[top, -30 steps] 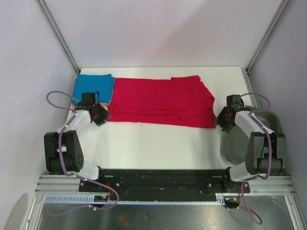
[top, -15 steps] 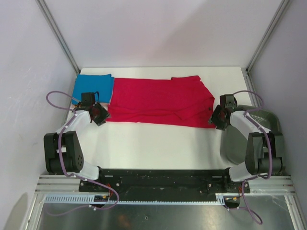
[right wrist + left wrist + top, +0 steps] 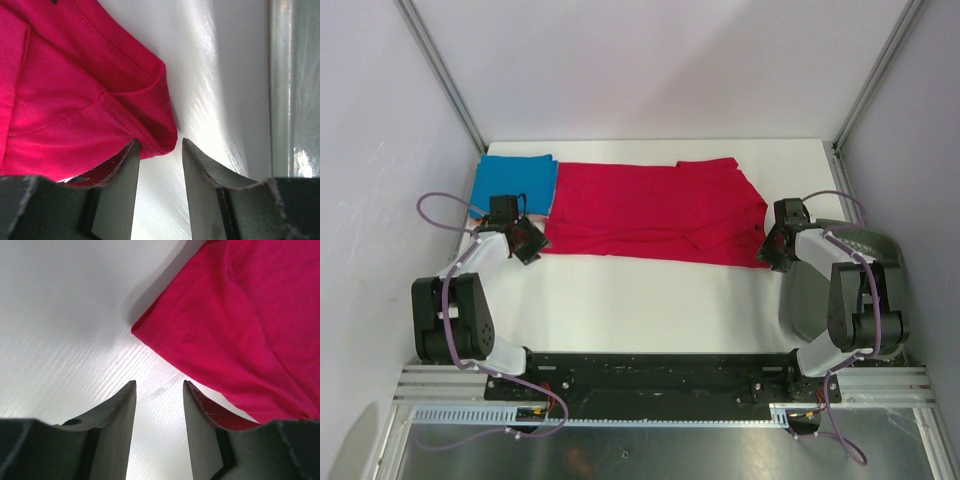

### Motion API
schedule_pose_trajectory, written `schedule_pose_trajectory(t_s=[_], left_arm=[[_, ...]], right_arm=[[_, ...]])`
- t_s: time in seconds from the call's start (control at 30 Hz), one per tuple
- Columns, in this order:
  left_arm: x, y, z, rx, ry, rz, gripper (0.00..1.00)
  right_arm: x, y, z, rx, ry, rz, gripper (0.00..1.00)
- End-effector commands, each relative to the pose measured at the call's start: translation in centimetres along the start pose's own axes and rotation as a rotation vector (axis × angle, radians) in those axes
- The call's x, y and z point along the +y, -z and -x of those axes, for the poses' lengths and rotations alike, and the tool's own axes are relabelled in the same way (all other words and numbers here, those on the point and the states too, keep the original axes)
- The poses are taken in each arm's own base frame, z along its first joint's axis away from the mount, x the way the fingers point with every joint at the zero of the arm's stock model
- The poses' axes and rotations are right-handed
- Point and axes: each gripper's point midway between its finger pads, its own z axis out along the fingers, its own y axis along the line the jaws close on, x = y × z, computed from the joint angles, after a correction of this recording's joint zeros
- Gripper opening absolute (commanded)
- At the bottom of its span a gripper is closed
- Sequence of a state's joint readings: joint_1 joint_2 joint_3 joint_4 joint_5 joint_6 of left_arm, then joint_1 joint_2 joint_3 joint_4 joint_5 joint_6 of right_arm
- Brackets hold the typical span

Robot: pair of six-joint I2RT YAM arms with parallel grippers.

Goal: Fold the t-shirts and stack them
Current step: Fold the flattened tshirt in 1/3 of the way

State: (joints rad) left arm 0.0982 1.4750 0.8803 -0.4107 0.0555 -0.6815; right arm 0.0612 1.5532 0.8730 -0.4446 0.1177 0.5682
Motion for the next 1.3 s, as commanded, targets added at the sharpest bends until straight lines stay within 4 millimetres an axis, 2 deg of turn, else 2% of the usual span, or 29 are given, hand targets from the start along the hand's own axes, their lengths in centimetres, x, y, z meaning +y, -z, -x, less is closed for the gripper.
schedule_pose_trajectory(t_s=[0.0,0.17,0.27,0.6,0.97,1.27], left_arm=[[0.0,0.4,0.8,-0.041,0.015,-0.009,0.47],[0.4,0.3,0.7,-0.049,0.026,0.008,0.47],[1.0,0.1,0.6,-0.050,0.037,0.028,0.47],[1.6,-1.8,1.2,-0.041,0.096,0.054,0.45],[0.7,-3.6,2.4,-0.036,0.105,0.057,0.43],[-0.1,-3.7,2.4,-0.040,0.095,0.045,0.43]], right_arm=[[-0.4,-0.5,0.8,-0.037,0.007,-0.041,0.43],[-0.4,-1.3,0.3,-0.011,0.017,-0.050,0.39],[-0.3,-1.6,0.2,-0.004,0.020,-0.048,0.32],[0.9,-1.0,1.1,-0.010,0.039,-0.031,0.14],[1.9,-0.5,1.6,-0.011,0.057,-0.015,0.11],[2.1,-0.3,1.6,-0.010,0.065,-0.013,0.11]])
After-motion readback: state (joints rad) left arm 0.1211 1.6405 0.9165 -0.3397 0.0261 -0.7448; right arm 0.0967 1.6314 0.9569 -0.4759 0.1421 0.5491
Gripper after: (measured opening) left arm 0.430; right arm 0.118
